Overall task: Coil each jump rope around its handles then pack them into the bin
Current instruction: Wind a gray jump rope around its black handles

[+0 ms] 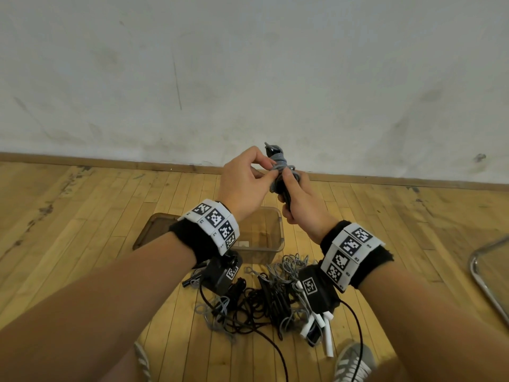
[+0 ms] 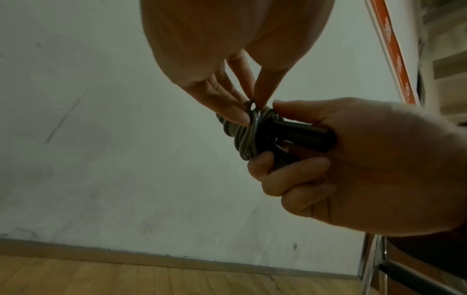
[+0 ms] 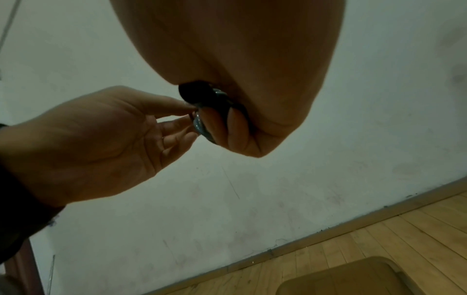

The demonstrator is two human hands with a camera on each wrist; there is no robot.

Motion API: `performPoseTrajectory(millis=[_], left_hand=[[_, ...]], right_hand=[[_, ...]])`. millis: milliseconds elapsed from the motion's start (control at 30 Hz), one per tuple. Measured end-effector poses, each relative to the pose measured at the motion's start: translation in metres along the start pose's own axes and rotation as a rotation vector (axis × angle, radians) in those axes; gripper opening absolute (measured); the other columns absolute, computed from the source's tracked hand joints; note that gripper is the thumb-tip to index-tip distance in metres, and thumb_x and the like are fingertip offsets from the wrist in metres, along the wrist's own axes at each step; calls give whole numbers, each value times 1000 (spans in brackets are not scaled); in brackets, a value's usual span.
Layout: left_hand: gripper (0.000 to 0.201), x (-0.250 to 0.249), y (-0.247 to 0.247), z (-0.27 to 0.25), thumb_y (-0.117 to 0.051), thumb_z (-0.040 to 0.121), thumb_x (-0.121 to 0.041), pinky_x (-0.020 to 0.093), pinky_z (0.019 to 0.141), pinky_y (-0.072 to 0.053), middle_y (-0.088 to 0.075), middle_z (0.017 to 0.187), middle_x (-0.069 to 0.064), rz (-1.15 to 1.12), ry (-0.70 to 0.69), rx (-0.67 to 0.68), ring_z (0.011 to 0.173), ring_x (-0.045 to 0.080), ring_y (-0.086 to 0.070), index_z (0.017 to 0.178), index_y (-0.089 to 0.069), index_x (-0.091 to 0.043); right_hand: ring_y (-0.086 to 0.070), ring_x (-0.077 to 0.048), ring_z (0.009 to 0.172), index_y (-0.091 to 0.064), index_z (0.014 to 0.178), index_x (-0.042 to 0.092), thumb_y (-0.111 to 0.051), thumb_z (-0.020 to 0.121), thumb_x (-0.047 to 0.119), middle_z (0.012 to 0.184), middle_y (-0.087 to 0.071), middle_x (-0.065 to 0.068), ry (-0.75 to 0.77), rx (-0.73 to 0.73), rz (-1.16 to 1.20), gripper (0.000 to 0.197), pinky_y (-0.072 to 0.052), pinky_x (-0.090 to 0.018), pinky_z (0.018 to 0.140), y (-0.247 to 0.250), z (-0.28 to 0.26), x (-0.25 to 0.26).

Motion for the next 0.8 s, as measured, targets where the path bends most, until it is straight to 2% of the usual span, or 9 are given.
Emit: performPoseTrajectory(millis=[67,167,233,367,433,500,633,700,800], left_hand=[[19,1,0,2,-76,90,-16,41,70,-62,-72,90,-5,-44,33,39,72,12,-71,87,-58,-19],[25,1,4,6,-77,90,-21,28,69,-58,-67,84,-1,-41,42,133,64,5,-61,99,-53,-21],[24,-1,7,8,-75,92,-22,25,65,-56,-66,80,6,-98,74,219,65,5,-61,101,-53,-22],[31,2,10,10,-81,87,-22,25,54,-45,-62,70,9,-186,164,224,69,24,-60,94,-51,-18],[38,5,11,9,-87,80,-23,28,58,-44,-66,72,13,-213,213,192,70,30,-65,92,-51,-18],[40,6,12,10,-88,78,-25,28,59,-43,-70,80,16,-241,255,171,72,26,-66,93,-53,-18],[24,9,13,9,-80,87,-20,20,51,-40,-65,82,7,-394,381,156,62,12,-48,94,-57,-17],[18,10,12,8,-79,89,-23,21,58,-47,-64,83,2,-440,408,143,66,10,-51,95,-63,-16],[24,11,10,7,-78,89,-27,29,80,-57,-72,105,1,-513,416,97,89,12,-66,108,-67,-17]], right_hand=[[-35,-8,49,-37,132,12,-36,108,45,86,-43,-8,10,-6,30,41,-32,-19,41,3,0,0],[-33,-10,52,-38,132,13,-36,108,45,92,-42,-12,37,9,46,40,-31,-20,42,9,1,0],[-35,-11,52,-39,133,16,-38,107,48,92,-43,-12,67,26,24,41,-32,-21,44,12,2,-1],[-42,-5,54,-39,136,13,-38,107,44,89,-49,-6,151,29,-58,43,-37,-21,48,15,5,-5],[-45,-6,62,-39,137,11,-39,107,44,89,-51,-4,173,23,-102,44,-40,-23,53,15,7,-10],[-47,-8,66,-40,138,13,-40,106,46,88,-52,-1,186,5,-153,45,-42,-26,56,16,11,-15],[-50,-10,66,-39,139,15,-41,106,46,88,-55,1,186,-49,-211,45,-44,-27,58,25,17,-18],[-53,-11,64,-39,139,16,-41,106,45,88,-56,2,197,-42,-245,44,-46,-24,57,25,15,-18],[-54,-12,63,-39,138,16,-43,106,43,87,-56,2,189,-14,-209,42,-47,-25,56,14,9,-18]])
Point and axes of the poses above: each hand's wrist, its own z-axis towards the middle knuckle, its own y-axis out of the back of the hand, x = y × z, the point moved 1 cm from there along z, towards the middle knuckle
